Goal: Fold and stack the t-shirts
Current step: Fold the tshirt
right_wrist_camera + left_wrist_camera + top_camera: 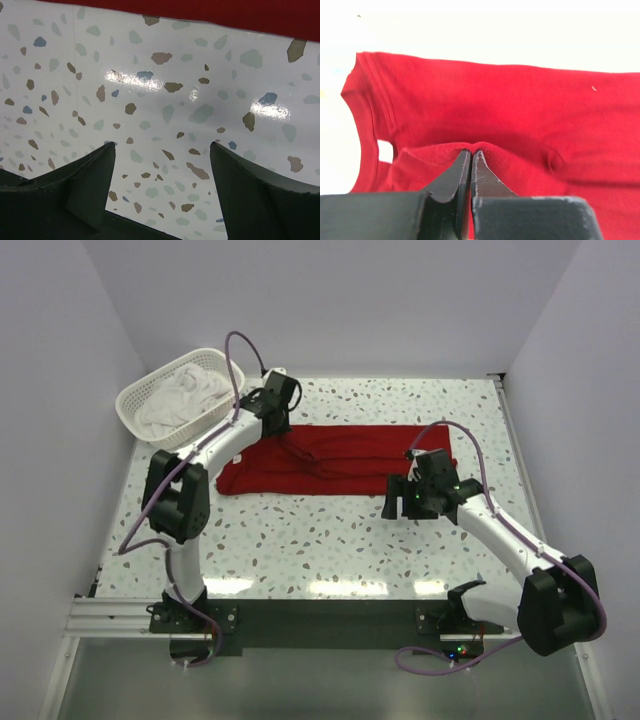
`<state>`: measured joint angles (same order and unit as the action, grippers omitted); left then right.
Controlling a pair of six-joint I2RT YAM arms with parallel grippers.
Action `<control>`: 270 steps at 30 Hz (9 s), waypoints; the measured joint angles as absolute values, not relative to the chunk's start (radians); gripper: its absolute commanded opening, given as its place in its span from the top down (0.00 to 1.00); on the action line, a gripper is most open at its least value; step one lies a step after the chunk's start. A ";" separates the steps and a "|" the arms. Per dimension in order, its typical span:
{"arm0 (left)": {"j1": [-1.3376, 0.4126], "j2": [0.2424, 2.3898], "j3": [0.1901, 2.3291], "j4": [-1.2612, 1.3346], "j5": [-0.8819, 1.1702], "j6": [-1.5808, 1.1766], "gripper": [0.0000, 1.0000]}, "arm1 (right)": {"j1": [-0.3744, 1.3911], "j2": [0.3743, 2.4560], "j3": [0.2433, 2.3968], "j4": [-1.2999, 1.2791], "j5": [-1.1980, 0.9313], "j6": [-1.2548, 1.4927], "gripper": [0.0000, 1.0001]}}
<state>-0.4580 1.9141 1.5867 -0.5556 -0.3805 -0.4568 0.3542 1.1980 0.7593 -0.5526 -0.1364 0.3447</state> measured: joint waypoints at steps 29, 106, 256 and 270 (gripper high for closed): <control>-0.347 2.083 1.655 -0.448 -0.343 -0.468 0.39 | 0.312 1.357 0.918 -0.528 -0.010 0.298 0.25; -0.136 1.099 0.690 -0.411 -0.262 -0.468 0.32 | -0.107 1.656 1.045 -0.360 -0.097 0.339 0.55; -0.098 1.740 1.194 -0.356 0.006 -0.693 1.00 | 0.711 2.186 1.821 -0.458 -0.056 -0.097 0.92; -0.094 1.651 1.028 -0.365 0.015 -0.678 1.00 | 0.773 2.135 1.705 -0.499 -0.075 -0.085 0.89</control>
<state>-0.0937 1.6508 1.0275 -0.3653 0.0147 -0.6785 0.7734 2.1345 1.7050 -0.4992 -0.0746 -0.0849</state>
